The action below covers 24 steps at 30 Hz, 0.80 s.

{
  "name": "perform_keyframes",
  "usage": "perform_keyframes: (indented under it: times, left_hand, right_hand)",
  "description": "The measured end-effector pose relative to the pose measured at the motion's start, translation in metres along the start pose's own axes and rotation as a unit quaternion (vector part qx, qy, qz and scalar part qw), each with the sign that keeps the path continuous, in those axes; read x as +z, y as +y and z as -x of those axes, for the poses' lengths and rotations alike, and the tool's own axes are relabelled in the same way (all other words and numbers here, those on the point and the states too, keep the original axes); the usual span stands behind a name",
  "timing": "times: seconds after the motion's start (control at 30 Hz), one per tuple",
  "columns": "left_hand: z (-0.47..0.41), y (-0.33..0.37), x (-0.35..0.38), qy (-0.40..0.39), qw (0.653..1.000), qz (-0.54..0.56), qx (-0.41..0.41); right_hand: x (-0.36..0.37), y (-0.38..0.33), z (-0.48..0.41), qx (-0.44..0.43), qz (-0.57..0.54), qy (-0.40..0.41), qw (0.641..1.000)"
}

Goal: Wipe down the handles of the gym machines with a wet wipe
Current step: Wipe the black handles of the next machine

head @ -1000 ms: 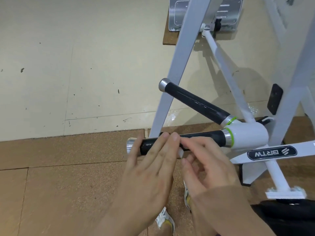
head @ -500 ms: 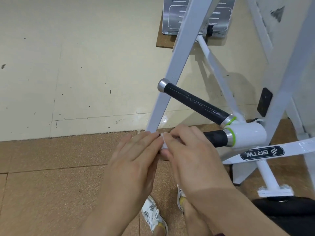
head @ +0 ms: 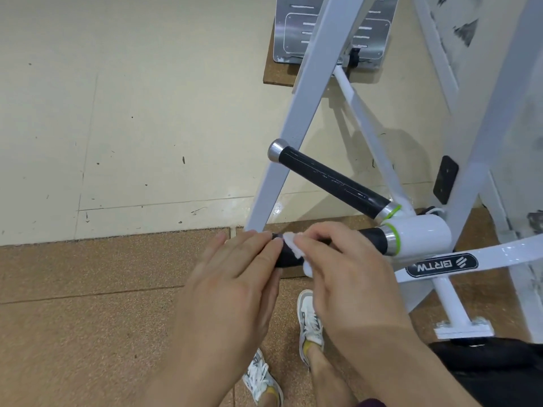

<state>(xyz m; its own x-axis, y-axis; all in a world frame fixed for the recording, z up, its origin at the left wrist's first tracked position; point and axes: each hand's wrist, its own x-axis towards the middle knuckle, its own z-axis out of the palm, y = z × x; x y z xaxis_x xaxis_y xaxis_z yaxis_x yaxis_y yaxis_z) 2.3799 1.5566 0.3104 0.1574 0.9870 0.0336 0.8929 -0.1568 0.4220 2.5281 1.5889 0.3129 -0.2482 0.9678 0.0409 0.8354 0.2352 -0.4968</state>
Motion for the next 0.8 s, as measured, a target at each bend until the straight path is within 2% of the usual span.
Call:
perform_keyframes:
  times: [0.13,0.2,0.33,0.4,0.5,0.6,0.73,0.8]
  left_hand:
    - [-0.007,0.001,0.004,0.042,0.999,0.000,0.023]
    - [-0.010,0.001,0.001,0.050,0.999,0.008,0.013]
    - [-0.012,0.003,-0.002,0.039,0.999,0.017,-0.002]
    - [-0.015,0.005,-0.005,0.021,1.000,0.010,-0.015]
    - [-0.017,0.008,-0.009,-0.005,1.000,0.001,-0.020]
    - [-0.018,0.010,-0.010,-0.007,1.000,-0.003,-0.029]
    - [-0.020,0.017,-0.006,-0.004,1.000,0.008,-0.023]
    - [-0.020,0.018,-0.004,-0.010,1.000,-0.002,-0.016]
  right_hand:
    - [0.002,0.007,-0.021,0.037,0.012,0.019,0.999]
    - [0.003,0.004,-0.013,0.010,0.002,0.032,0.999]
    - [0.001,0.005,0.009,-0.037,0.043,0.014,0.998]
    - [0.000,0.018,0.007,-0.045,0.010,0.036,0.998]
    - [-0.009,0.035,0.010,-0.004,-0.023,0.091,0.996]
    - [0.000,0.019,0.013,0.061,-0.029,0.138,0.988]
    - [0.011,0.010,0.009,-0.007,-0.030,0.113,0.993]
    - [-0.003,0.036,0.009,0.013,-0.018,0.126,0.992]
